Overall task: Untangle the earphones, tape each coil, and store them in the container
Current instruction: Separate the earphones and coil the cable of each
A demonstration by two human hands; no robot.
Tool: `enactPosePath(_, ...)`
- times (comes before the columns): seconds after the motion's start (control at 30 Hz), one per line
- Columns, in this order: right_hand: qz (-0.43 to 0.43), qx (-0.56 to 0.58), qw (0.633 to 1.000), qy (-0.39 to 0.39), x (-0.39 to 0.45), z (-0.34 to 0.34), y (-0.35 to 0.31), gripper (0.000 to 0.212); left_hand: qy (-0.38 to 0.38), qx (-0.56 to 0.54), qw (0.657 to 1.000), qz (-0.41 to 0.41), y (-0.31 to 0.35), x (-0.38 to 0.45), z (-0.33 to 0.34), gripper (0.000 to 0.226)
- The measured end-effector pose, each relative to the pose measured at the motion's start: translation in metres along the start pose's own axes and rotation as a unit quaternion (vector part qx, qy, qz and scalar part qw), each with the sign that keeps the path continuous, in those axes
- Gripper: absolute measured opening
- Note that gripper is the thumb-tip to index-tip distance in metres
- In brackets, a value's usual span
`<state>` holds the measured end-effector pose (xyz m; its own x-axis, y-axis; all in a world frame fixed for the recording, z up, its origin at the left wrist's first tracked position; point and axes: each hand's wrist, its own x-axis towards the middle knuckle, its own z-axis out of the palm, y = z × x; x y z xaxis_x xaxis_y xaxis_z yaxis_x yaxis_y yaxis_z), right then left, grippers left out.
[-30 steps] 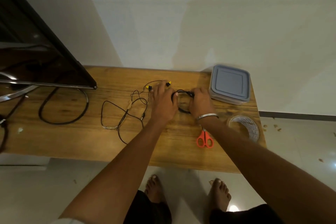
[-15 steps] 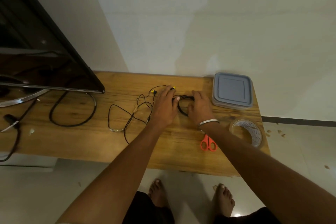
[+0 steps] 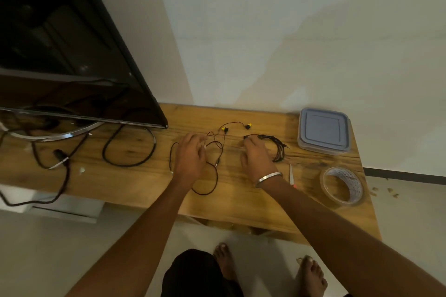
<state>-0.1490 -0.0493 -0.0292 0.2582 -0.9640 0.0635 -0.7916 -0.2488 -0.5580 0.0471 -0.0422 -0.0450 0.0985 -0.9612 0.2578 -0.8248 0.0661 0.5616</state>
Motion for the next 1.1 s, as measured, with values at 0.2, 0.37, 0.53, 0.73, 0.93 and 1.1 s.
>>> enactPosePath(0.2,0.013,0.032,0.997,-0.067,-0.005,0.025,-0.031,0.021,-0.061,-0.048,0.995,-0.055,-0.012,-0.027,-0.003,0.019)
enactPosePath(0.37,0.094,-0.014,0.994,-0.054,0.000,0.042,-0.038,0.029,-0.093,-0.061,0.992,-0.058,-0.010,-0.039,0.000,0.017)
enactPosePath(0.53,0.155,-0.078,0.983,-0.060,0.012,0.052,-0.046,0.046,-0.089,-0.064,0.992,-0.060,-0.013,-0.046,0.000,0.017)
enactPosePath(0.73,0.202,-0.086,0.972,-0.082,0.023,0.057,-0.062,0.037,-0.088,-0.077,0.991,-0.067,-0.014,-0.044,-0.001,0.018)
enactPosePath(0.93,0.144,0.000,0.988,-0.060,0.015,0.038,-0.058,0.021,-0.065,-0.074,0.994,-0.054,-0.015,-0.049,-0.009,0.018)
enactPosePath(1.1,0.073,0.131,0.989,0.000,0.007,-0.001,-0.056,0.013,-0.043,-0.131,0.988,-0.073,0.022,-0.046,-0.026,0.019)
